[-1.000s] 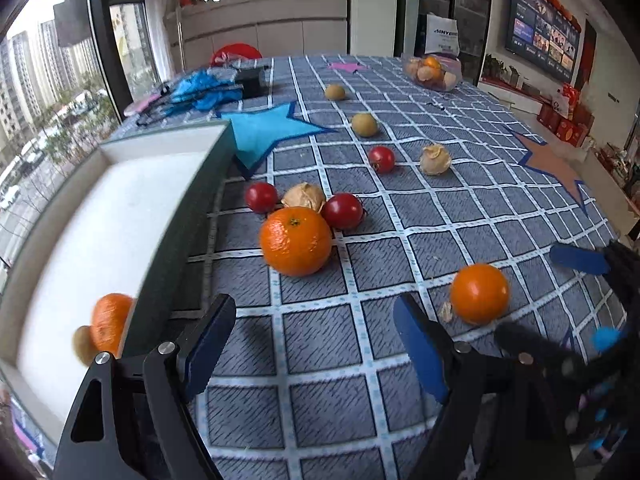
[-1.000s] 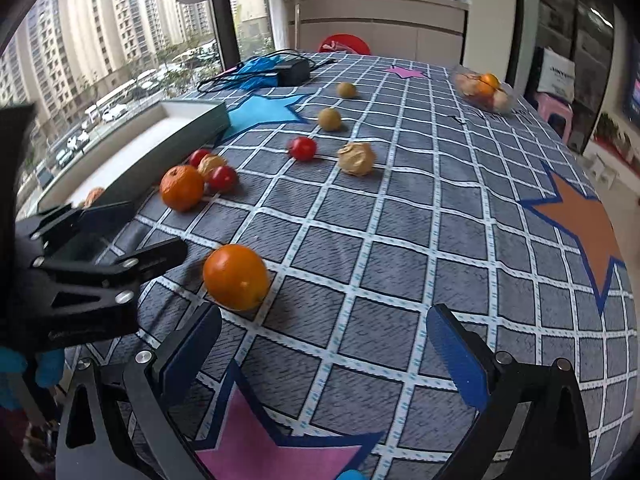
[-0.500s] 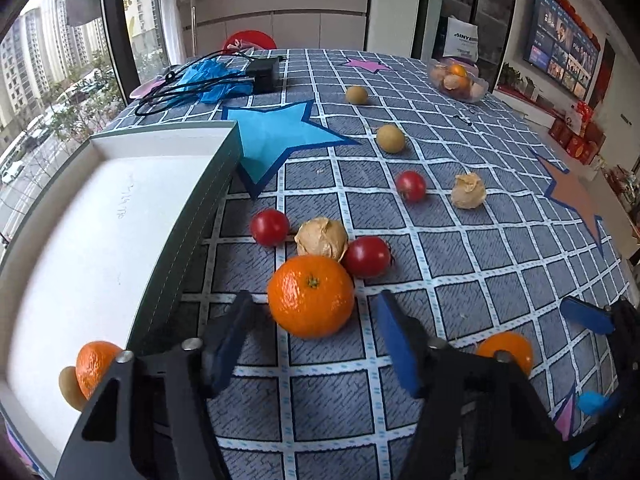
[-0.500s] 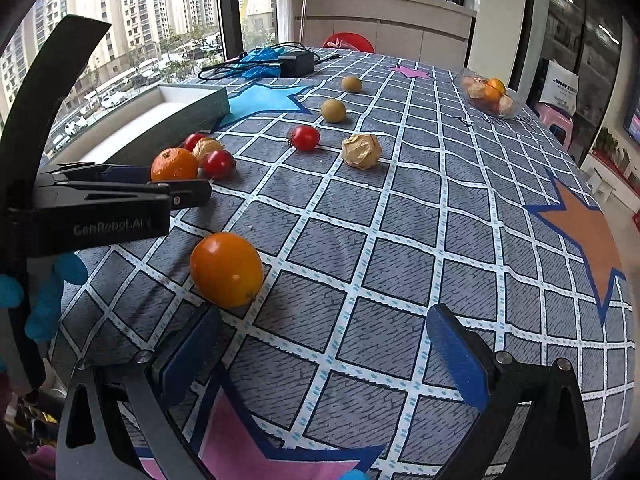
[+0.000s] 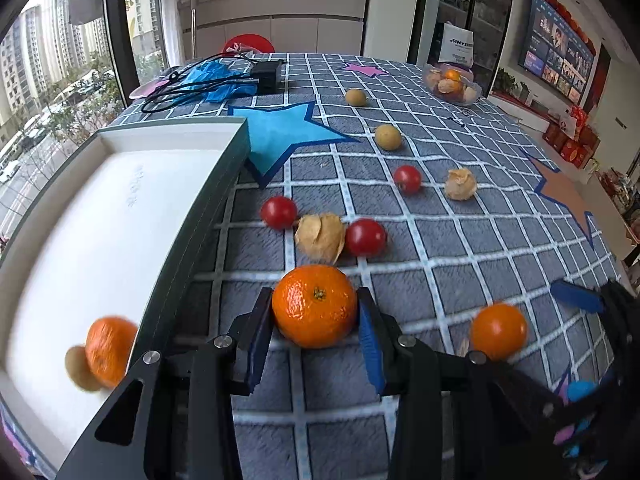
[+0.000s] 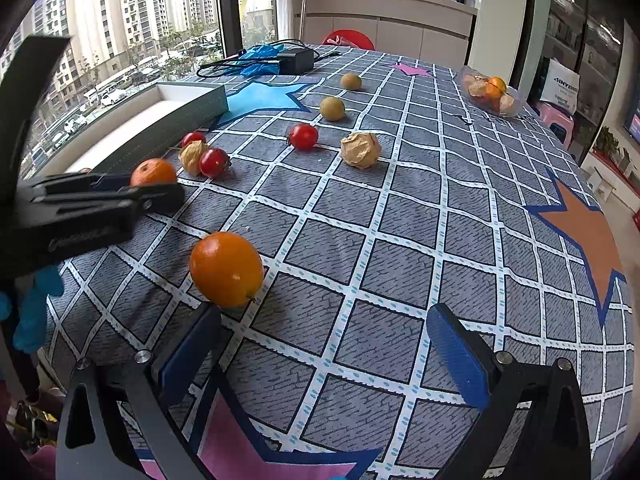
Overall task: Organize fruits
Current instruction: 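Move the left gripper to an orange on the table and grasp it, then grasp another orange with the right gripper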
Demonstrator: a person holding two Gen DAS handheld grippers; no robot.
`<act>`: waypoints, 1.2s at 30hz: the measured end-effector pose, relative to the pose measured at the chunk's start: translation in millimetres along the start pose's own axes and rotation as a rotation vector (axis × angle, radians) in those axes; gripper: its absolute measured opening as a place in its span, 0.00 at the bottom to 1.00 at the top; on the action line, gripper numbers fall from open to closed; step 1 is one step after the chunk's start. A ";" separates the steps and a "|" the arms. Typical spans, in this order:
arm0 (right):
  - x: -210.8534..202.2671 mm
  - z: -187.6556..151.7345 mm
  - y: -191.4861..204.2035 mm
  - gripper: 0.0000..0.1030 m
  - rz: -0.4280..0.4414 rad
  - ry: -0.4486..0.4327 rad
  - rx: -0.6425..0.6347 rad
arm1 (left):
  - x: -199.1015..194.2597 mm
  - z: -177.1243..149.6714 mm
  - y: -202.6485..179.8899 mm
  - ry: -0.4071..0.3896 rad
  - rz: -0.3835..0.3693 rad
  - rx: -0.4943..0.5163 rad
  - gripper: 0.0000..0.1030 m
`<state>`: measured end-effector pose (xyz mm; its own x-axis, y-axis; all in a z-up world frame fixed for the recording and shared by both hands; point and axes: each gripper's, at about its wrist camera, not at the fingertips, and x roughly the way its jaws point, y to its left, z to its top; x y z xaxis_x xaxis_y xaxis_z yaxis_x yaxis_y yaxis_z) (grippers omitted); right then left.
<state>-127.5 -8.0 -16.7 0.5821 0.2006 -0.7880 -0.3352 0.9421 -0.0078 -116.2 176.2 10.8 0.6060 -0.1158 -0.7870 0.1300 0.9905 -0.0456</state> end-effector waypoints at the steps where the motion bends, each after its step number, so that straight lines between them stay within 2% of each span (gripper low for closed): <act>1: 0.9 1.8 1.9 1.00 0.005 0.003 -0.001 | -3.0 -3.9 1.2 -0.002 0.000 -0.001 0.42; 4: -1.0 7.6 10.4 1.00 0.042 -0.018 -0.007 | -11.1 -13.4 4.4 -0.006 -0.008 -0.007 0.42; 11: 2.1 22.1 34.3 0.98 0.060 -0.050 -0.056 | -20.8 -28.3 4.9 -0.019 0.001 0.005 0.42; 13: 8.9 20.6 36.2 0.76 0.079 -0.025 -0.050 | -21.0 -29.4 5.3 -0.025 0.005 0.009 0.42; 14: 9.1 19.9 37.0 0.75 0.068 -0.035 -0.052 | -21.0 -29.6 5.0 -0.027 0.005 0.010 0.42; 15: 9.2 18.4 37.9 0.69 0.055 -0.041 -0.056 | -20.5 -29.6 4.7 -0.030 0.006 0.013 0.42; 16: 8.4 17.6 38.2 0.53 0.053 -0.048 -0.056 | -20.5 -29.7 4.1 -0.034 0.008 0.017 0.42; 17: 7.5 17.9 38.0 0.42 0.060 -0.053 -0.053 | -20.4 -30.1 3.5 -0.038 0.012 0.021 0.42; 18: 6.7 18.1 36.2 0.36 0.068 -0.051 -0.039 | -20.5 -30.3 3.1 -0.043 0.014 0.024 0.42; 26: -2.2 27.0 15.8 0.36 0.109 -0.076 0.057 | -36.0 -28.0 1.5 -0.084 -0.031 0.028 0.42; 36: -17.3 41.6 26.1 0.36 0.137 -0.103 0.068 | -60.8 -13.4 28.7 -0.160 -0.023 -0.009 0.42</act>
<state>-115.5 24.2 22.3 0.6081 0.3515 -0.7119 -0.3679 0.9193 0.1396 -159.8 212.7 49.1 0.7204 -0.1480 -0.6776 0.1389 0.9880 -0.0681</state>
